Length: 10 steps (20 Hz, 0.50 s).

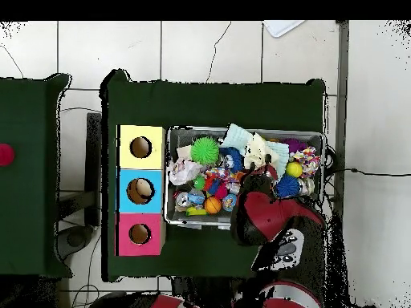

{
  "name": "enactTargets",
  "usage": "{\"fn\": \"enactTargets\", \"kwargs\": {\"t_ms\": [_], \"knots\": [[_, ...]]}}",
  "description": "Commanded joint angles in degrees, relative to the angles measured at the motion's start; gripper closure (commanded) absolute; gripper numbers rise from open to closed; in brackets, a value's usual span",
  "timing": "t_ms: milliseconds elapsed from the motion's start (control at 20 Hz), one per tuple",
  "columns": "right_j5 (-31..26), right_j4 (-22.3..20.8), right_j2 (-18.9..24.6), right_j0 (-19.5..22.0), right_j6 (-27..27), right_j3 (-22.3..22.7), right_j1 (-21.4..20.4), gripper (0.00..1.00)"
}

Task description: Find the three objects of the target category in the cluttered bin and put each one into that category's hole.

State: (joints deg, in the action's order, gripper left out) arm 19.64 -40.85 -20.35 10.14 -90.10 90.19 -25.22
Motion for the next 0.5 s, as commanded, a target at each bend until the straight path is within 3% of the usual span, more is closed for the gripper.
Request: {"fn": "enactTargets", "kwargs": {"t_ms": [50,150,350,500], "knots": [[-20.68,2.90,16.97,10.13,-7.43,8.13,-9.93,0.00],[-18.02,2.87,15.10,8.49,-7.70,5.85,-6.98,0.00],[-11.17,3.15,13.24,8.52,-7.93,-2.01,2.98,0.00],[-9.32,2.71,13.17,9.28,-6.58,-7.33,7.93,0.00]]}}
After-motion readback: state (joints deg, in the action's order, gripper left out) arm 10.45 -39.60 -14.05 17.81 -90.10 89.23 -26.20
